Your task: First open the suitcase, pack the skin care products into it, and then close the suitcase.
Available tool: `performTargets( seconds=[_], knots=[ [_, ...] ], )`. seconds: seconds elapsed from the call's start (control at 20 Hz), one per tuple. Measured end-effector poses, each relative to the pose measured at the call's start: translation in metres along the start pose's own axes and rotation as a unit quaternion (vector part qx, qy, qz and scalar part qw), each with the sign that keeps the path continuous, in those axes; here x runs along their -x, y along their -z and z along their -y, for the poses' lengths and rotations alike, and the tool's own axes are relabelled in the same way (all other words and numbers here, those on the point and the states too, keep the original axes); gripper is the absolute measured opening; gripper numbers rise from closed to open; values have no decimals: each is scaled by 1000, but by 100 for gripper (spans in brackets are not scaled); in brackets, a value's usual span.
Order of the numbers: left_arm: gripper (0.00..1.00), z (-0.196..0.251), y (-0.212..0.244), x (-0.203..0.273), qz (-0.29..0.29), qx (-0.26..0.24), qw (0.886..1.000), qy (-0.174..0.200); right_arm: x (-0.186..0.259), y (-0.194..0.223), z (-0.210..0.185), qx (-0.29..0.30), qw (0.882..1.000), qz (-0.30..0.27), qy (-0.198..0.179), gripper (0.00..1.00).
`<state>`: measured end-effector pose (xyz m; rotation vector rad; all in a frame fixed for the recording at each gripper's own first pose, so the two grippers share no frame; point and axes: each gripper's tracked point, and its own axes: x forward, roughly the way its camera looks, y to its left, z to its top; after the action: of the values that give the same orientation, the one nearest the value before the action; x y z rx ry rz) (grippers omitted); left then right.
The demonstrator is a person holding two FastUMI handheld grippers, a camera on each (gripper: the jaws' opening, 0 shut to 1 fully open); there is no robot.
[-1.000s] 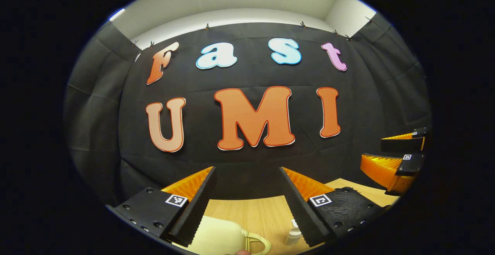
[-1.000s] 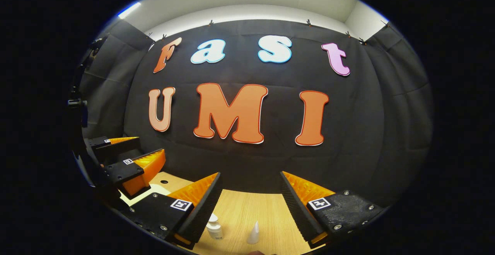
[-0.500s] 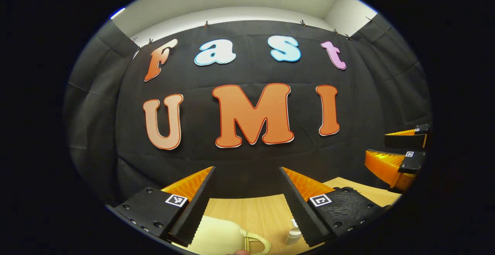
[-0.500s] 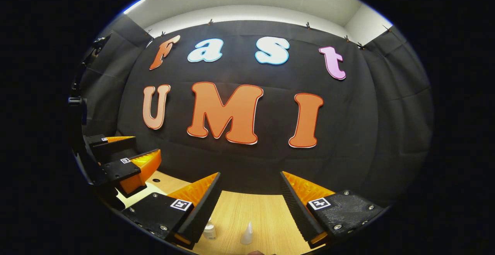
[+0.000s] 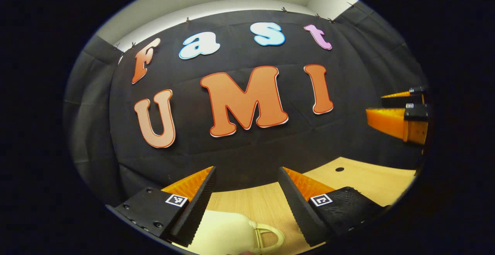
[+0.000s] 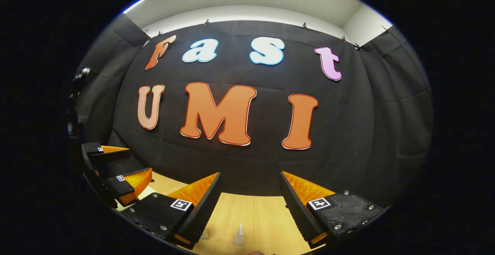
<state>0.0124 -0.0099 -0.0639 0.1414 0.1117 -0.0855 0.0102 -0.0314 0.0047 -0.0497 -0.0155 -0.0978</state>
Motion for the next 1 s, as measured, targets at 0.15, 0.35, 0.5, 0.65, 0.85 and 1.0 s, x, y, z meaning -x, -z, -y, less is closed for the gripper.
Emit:
performTargets(
  seconds=[0.15, 0.35, 0.5, 0.65, 0.85, 1.0],
  knots=[
    [99, 14, 29, -4, -23, -43, 999, 24, -5, 3, 11, 4, 1000, 0, 10, 94],
    [99, 33, 75, -5, -53, -104, 991, 62, -8, 8, 22, 2, 1000, -3, 21, 94],
    [98, 47, 111, -3, -83, -139, 983, 92, -8, 12, 28, 5, 1000, -6, 27, 94],
    [98, 62, 146, 3, -110, -173, 971, 118, -7, 18, 34, 6, 999, -12, 31, 93],
    [98, 73, 182, 10, -144, -213, 957, 136, -7, 23, 42, 3, 999, -17, 41, 94],
    [98, 82, 206, 17, -160, -246, 943, 155, -5, 29, 48, 0, 999, -23, 47, 94]
  ],
)
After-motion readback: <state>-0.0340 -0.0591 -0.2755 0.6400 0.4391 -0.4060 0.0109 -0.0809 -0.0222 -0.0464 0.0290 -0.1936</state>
